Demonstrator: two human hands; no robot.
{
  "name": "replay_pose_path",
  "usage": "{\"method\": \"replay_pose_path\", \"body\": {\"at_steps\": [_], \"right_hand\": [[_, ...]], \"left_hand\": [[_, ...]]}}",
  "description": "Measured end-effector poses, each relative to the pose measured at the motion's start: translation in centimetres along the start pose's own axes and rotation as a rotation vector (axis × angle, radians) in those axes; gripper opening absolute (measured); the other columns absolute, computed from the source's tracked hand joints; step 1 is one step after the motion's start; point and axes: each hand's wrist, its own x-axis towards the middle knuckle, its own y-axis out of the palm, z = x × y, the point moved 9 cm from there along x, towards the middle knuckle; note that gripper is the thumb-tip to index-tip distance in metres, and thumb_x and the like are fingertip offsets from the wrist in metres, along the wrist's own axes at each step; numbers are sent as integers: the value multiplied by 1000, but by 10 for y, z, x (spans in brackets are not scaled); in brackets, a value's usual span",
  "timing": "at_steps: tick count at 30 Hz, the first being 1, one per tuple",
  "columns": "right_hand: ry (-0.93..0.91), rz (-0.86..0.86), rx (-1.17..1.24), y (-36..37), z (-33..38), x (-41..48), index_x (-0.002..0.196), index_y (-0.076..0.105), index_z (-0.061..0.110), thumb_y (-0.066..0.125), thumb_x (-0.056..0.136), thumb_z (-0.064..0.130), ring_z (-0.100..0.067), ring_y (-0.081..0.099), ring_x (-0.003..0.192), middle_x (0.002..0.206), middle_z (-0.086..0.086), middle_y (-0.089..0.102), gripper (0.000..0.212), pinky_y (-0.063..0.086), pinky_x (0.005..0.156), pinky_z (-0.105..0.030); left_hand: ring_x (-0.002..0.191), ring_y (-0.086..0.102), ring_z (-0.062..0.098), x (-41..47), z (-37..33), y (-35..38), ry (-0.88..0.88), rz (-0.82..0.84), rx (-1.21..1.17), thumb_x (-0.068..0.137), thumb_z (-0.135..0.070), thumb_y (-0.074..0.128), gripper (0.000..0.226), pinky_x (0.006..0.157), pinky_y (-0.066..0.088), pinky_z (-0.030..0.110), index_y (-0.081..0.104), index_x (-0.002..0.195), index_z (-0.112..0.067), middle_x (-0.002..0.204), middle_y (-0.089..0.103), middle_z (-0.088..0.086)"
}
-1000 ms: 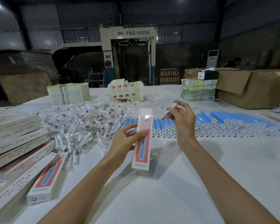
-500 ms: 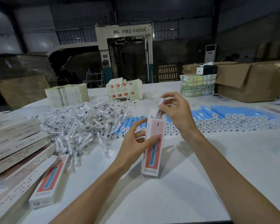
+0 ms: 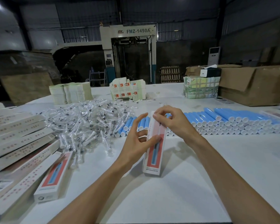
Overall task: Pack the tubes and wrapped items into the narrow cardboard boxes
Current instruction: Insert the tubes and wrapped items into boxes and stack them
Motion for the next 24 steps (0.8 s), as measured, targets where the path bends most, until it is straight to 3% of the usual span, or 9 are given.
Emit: {"method": "replay_pose_path", "body": {"at_steps": [3,5,8,14,19,24], "right_hand": [[35,25,-79,10,-8,-3,91,77,26,68,101,38,-4,55,115,122,19,62,19,47,93,-26],[-9,-83,-31,4,-4,-6,102,77,26,66,103,33,0,57,113,125,17,59,13,46,92,-21],[-10,-212,137,-10,-6,-12,114,67,29,65,104,27,-4,63,108,121,8,65,11,48,90,-24],[-65,32,172,28,-11,-19,131,63,28,73,99,19,-17,71,106,114,4,74,35,58,90,-31],[-59,62,301,27,-11,-19,123,69,24,75,97,15,-19,72,105,110,-1,76,28,57,84,-25],[-35,114,222,24,-15,-19,117,69,21,72,99,22,-17,73,98,101,0,76,18,58,81,-26]], "left_hand": [[95,80,15,1,2,-2,-8,-15,-2,86,-47,89,79,73,62,23,42,148,-58,105,81,-7],[97,78,11,1,4,-7,-20,-45,-6,85,-49,89,78,73,62,23,43,147,-59,108,80,-12],[105,78,15,3,5,-16,-39,-76,-50,86,-46,90,77,77,65,31,44,146,-61,114,80,-9],[115,75,19,4,3,-21,-52,-92,-115,89,-43,87,74,80,67,43,47,148,-60,125,77,-9],[119,73,17,4,1,-20,-66,-22,-107,88,-38,86,69,82,67,43,52,146,-55,127,75,-7],[108,79,28,5,-2,-26,-36,-8,-81,87,-29,91,59,83,67,41,64,139,-36,122,76,3]]}}
